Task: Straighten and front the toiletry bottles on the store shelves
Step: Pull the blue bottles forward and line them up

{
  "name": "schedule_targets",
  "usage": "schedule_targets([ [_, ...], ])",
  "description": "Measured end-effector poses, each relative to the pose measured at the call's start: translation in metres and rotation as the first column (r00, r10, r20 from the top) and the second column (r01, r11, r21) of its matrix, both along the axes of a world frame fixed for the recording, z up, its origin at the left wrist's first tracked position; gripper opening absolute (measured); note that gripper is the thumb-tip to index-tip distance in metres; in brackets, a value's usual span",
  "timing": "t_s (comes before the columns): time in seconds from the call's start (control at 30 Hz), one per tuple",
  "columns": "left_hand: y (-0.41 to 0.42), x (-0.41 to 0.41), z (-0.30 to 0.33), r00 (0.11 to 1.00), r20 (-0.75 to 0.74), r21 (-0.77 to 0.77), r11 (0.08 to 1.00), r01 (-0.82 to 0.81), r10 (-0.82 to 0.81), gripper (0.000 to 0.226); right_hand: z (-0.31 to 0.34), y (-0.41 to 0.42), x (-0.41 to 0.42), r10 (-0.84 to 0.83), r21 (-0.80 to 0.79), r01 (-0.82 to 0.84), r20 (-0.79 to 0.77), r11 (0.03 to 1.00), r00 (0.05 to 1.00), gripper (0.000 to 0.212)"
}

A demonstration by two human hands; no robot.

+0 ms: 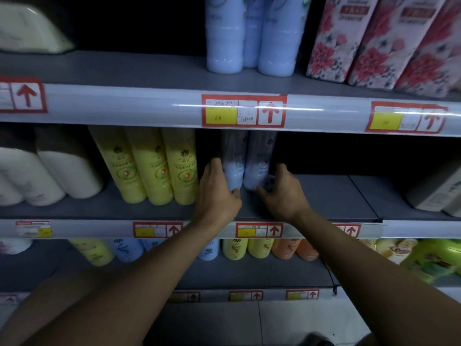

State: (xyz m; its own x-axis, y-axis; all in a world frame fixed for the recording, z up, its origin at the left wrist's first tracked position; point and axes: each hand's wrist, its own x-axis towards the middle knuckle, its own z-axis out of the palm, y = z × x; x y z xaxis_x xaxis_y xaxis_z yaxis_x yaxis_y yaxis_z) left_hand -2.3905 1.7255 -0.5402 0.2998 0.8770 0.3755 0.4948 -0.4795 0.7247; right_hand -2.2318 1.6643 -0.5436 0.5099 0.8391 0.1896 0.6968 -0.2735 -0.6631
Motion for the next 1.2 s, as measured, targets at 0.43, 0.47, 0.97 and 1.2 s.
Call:
schedule_targets([
  [0.43, -0.042, -0.055, 0.032, 0.992, 0.082, 0.074, 0.993, 0.090, -0.096, 0.047, 0.045, -0.074, -0.036, -0.020, 0.127, 0.015, 0.044, 0.992, 0.999, 0.047],
  [0.47, -0.045, -0.060, 0.036, 0.990, 0.090, 0.092, 0.991, 0.098, -0.106, 0.043, 0.051, -0.080, -0.041, -0.024, 0.172, 0.017, 0.034, 0.985, 0.999, 0.042],
  [0.97, -0.076, -0.096, 0.179, 0.967, 0.206, 0.382, 0.922, 0.062, -0.150, 0.024, 0.184, -0.111, -0.095, 0.028, 0.565, -0.076, 0.094, 0.822, 0.995, 0.027],
  [1.2, -0.060, -0.105, 0.207, 0.996, -0.033, 0.422, 0.903, 0.085, -0.078, 0.042, 0.218, -0.095, -0.086, 0.044, 0.473, -0.093, 0.115, 0.876, 0.992, 0.056],
])
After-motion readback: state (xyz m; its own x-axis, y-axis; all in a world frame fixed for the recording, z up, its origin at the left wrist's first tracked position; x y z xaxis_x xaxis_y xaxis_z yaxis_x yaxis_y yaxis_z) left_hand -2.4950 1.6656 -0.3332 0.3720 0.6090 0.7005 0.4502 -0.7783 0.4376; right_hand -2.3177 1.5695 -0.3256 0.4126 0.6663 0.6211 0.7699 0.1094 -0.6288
